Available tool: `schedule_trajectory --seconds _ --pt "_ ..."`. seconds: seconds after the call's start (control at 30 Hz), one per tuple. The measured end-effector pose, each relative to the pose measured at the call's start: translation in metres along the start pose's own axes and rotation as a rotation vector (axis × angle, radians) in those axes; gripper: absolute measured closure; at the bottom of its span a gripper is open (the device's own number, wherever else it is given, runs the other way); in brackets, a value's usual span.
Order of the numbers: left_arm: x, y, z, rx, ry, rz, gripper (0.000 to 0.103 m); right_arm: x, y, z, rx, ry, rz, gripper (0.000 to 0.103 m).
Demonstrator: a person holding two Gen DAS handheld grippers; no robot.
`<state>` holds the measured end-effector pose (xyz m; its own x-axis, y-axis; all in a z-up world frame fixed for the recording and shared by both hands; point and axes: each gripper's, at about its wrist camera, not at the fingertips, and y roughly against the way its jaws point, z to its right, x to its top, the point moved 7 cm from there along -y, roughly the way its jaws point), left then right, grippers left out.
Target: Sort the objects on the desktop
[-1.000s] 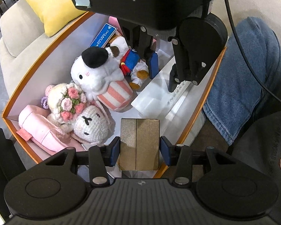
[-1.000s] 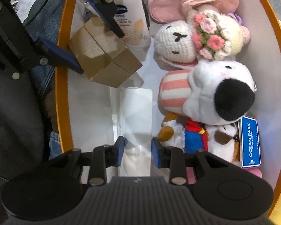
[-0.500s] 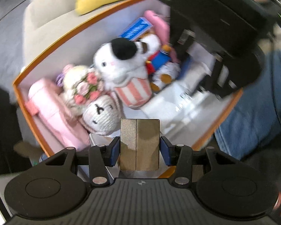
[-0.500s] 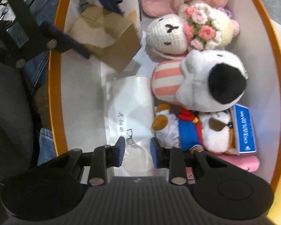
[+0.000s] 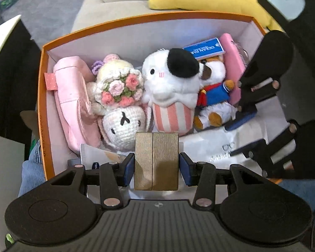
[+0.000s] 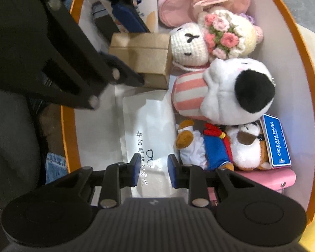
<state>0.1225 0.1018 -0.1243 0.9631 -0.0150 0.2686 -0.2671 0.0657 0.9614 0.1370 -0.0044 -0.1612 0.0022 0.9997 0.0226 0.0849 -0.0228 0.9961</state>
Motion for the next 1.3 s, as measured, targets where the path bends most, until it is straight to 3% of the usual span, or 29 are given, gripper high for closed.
schedule_trajectory --seconds 0.17,0.63,0.8,0.97,1.3 --pt "0.000 -0.005 0.005 0.064 0.017 0.015 0.051 -0.006 0.001 -0.004 -0.008 -0.022 0.010 0.073" --pt "-0.003 0.007 -0.013 -0.032 0.149 0.010 0.050 -0.023 0.002 -0.011 -0.032 -0.088 0.006 0.073" --pt "-0.002 0.003 -0.012 -0.038 0.162 -0.011 0.056 -0.023 0.004 -0.018 -0.050 -0.096 0.019 0.073" --pt "0.004 0.002 -0.012 -0.122 0.211 -0.030 0.066 -0.026 0.010 -0.025 -0.050 -0.107 0.038 0.073" --pt "-0.002 0.025 -0.018 -0.093 0.211 0.054 0.066 -0.037 0.019 -0.041 -0.077 -0.189 0.067 0.073"
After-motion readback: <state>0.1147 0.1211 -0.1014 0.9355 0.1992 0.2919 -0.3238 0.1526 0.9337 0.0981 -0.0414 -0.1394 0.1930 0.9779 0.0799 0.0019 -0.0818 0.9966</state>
